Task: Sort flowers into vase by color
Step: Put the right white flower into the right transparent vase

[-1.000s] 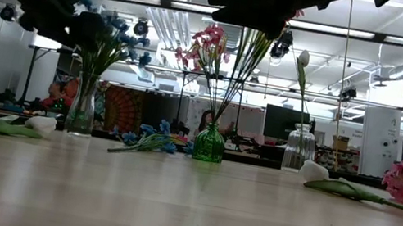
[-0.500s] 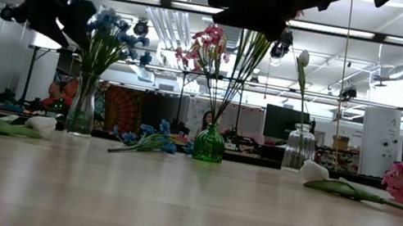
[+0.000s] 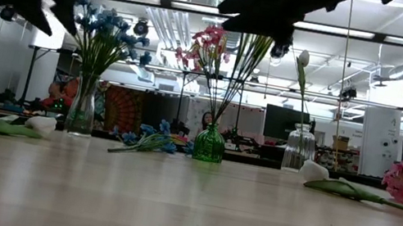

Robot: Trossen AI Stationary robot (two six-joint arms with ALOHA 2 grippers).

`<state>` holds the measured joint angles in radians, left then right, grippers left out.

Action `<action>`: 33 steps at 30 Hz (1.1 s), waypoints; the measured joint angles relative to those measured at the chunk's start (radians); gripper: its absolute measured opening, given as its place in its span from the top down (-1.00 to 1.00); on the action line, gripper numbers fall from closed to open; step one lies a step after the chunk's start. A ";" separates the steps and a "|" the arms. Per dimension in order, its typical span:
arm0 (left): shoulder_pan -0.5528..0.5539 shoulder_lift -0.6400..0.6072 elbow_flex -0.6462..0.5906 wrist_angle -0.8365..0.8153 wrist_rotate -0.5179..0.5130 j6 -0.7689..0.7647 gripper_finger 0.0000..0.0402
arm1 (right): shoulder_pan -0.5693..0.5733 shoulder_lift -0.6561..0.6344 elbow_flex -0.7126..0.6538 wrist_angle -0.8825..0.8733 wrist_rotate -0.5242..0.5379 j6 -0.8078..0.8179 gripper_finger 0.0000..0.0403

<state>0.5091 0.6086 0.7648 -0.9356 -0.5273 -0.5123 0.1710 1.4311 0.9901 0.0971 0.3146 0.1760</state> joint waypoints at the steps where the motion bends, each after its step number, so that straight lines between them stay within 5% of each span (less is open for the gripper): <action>1: 0.000 0.000 0.020 -0.056 0.008 -0.026 -0.51 | -0.003 -0.020 0.000 -0.022 0.001 0.006 -0.02; 5: -0.006 -0.007 0.099 -0.270 0.017 -0.129 -0.51 | -0.013 -0.105 0.000 -0.098 0.001 0.043 -0.02; 9: -0.029 -0.031 0.145 -0.292 0.032 -0.137 -0.51 | -0.013 -0.172 0.000 -0.164 -0.001 0.099 -0.02; 23: -0.302 -0.013 0.150 0.416 0.200 0.262 -0.51 | -0.003 -0.159 0.000 -0.426 -0.336 0.581 -0.02; 29: -0.479 0.051 0.150 0.539 0.180 0.328 -0.51 | 0.029 -0.159 0.000 -0.756 -0.343 0.861 -0.02; 33: -0.601 0.101 0.149 0.527 0.036 0.324 -0.51 | 0.047 -0.159 0.000 -0.981 -0.341 0.984 -0.02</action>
<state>-0.0921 0.7097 0.9134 -0.4086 -0.4918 -0.1882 0.2180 1.2720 0.9901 -0.8837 -0.0264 1.1597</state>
